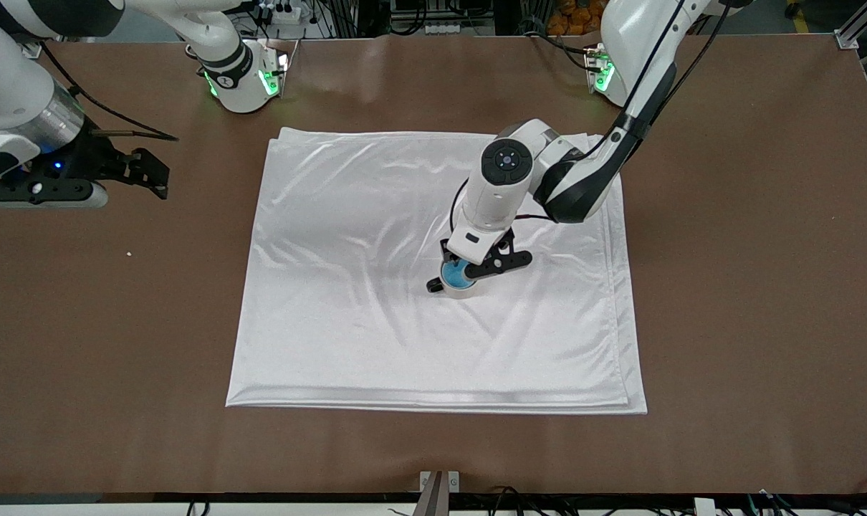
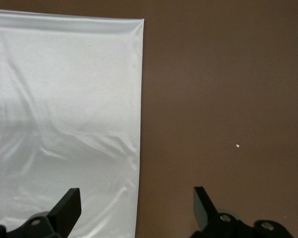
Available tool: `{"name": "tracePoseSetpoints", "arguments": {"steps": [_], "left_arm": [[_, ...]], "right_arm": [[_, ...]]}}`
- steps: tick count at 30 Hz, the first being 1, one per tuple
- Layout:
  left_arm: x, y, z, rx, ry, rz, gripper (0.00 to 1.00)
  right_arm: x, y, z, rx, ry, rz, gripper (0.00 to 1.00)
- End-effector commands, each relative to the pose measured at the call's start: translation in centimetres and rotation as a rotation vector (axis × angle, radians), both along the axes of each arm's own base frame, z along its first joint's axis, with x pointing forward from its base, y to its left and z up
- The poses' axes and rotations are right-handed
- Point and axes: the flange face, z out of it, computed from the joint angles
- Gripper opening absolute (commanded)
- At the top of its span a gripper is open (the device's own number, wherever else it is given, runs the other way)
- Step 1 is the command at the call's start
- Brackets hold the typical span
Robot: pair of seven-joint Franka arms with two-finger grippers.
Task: Place blue cup into white mug on cloth
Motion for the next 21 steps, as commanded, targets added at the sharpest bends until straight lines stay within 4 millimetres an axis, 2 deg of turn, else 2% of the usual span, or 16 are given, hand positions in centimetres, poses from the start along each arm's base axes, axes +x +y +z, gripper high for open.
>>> {"name": "tracePoseSetpoints", "arguments": {"steps": [1, 7, 14, 21], "left_arm": [[0.9, 0.6, 3.8, -0.001, -0.065, 0.022, 1.0], [1.1, 1.4, 6.3, 0.01, -0.082, 0.033, 1.0], [0.9, 3.9, 11.4, 0.07, -0.101, 0.053, 1.0], [1.1, 8.0, 16.5, 0.129, -0.109, 0.006, 1.0]], "right_arm": [[1.5, -1.8, 0.8, 0.068, -0.014, -0.039, 1.0], [2.1, -2.2, 0.6, 0.11, -0.008, -0.055, 1.0], [2.5, -3.9, 0.6, 0.112, -0.002, -0.024, 1.0], [2.2, -4.3, 0.3, 0.108, 0.034, -0.031, 1.0]]}}
